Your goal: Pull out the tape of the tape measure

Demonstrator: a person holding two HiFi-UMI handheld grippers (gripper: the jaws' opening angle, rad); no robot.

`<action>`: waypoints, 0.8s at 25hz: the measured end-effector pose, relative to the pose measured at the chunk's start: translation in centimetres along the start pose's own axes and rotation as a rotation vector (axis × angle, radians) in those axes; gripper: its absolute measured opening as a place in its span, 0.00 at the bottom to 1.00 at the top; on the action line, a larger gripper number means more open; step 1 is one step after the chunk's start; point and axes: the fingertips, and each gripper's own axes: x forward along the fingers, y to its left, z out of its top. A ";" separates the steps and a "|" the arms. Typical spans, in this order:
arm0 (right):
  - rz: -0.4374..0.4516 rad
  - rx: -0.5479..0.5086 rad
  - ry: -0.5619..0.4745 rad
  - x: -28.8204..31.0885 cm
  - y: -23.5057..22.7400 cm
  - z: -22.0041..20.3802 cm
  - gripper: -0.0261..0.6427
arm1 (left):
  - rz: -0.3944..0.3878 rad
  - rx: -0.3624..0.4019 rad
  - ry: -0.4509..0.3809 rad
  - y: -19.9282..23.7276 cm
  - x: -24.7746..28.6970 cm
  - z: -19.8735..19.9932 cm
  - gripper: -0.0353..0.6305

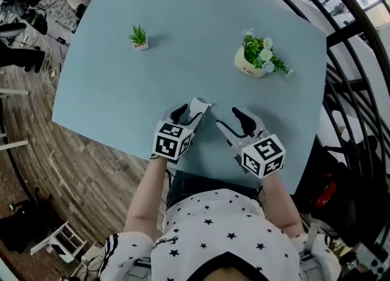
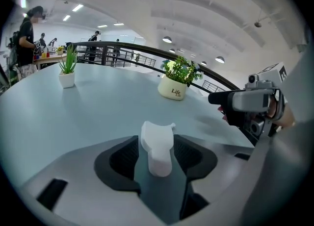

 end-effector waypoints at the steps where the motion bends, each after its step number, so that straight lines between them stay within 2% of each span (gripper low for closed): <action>1: -0.002 0.001 0.002 0.0 -0.1 -0.1 0.40 | -0.004 0.006 0.008 -0.1 0.2 -0.1 0.36; 6: -0.010 0.009 0.006 0.1 -0.4 -0.3 0.40 | -0.002 0.028 0.035 -0.3 0.8 -0.6 0.36; 10: -0.006 0.004 0.014 0.2 -0.3 -0.5 0.40 | -0.015 -0.009 0.016 -0.1 0.7 -0.3 0.36; 20: -0.010 0.015 0.018 0.2 -0.2 -0.8 0.40 | 0.000 -0.059 0.030 -0.1 1.3 -0.1 0.36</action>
